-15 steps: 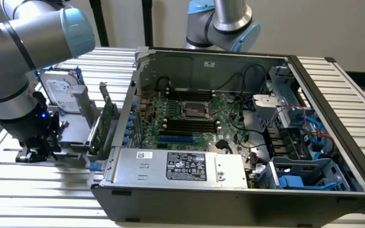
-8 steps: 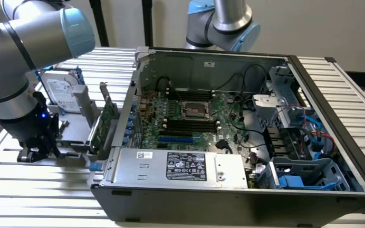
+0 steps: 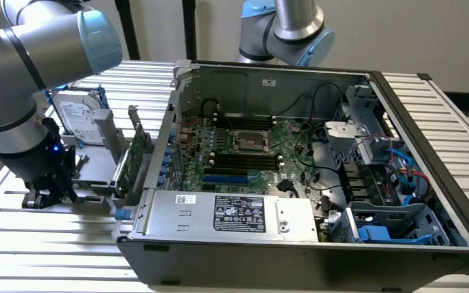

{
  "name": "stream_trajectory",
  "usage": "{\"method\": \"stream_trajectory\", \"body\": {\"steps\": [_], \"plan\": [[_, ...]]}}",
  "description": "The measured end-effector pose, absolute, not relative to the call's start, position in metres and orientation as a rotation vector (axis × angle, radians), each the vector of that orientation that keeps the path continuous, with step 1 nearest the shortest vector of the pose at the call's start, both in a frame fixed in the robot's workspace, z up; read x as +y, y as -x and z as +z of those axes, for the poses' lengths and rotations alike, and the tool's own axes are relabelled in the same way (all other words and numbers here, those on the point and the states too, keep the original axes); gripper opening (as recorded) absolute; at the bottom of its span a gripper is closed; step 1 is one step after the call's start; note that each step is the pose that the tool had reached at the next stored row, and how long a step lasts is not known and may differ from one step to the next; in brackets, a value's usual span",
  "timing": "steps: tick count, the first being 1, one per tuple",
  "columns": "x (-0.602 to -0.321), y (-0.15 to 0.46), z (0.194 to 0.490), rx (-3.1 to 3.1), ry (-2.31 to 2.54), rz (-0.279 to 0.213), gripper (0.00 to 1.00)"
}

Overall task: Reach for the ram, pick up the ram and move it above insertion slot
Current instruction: 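Pick up the ram and move it above insertion slot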

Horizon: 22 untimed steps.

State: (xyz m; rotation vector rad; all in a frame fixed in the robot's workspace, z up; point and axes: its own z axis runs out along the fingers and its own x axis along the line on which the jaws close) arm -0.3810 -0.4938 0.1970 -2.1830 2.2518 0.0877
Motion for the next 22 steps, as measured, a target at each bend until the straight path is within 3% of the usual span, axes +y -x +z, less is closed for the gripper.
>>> {"method": "stream_trajectory", "body": {"steps": [12, 22], "plan": [[-0.494, 0.381, 0.207, 2.252, 2.183, 0.088, 0.14], [-0.494, 0.380, 0.232, 2.252, 2.183, 0.088, 0.14]]}}
